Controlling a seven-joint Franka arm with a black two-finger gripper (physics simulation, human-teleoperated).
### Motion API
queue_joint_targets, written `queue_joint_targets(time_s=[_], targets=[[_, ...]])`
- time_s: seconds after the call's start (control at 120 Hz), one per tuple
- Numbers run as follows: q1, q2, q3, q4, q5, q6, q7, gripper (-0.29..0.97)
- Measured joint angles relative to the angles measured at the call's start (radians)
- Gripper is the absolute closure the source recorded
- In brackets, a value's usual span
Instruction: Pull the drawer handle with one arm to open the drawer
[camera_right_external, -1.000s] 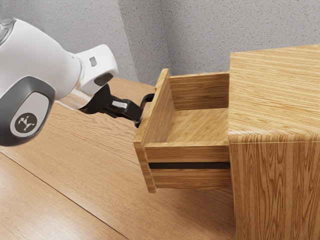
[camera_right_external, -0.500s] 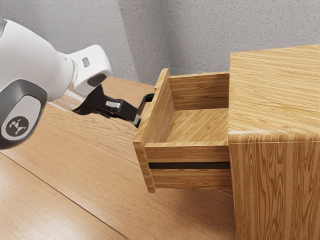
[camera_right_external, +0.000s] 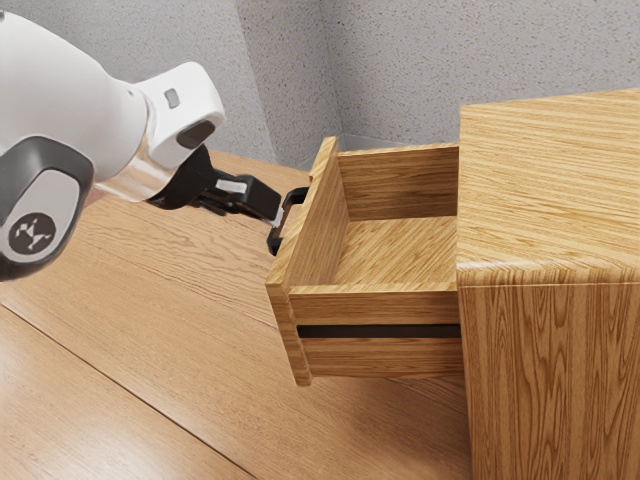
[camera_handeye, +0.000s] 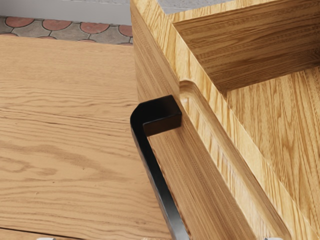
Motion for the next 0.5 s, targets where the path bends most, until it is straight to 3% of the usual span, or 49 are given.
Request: queue_joint_targets(time_s=[0.5], targets=[[0.006, 0.027, -0.004, -0.01, -0.008, 0.001, -0.009, 0.16]])
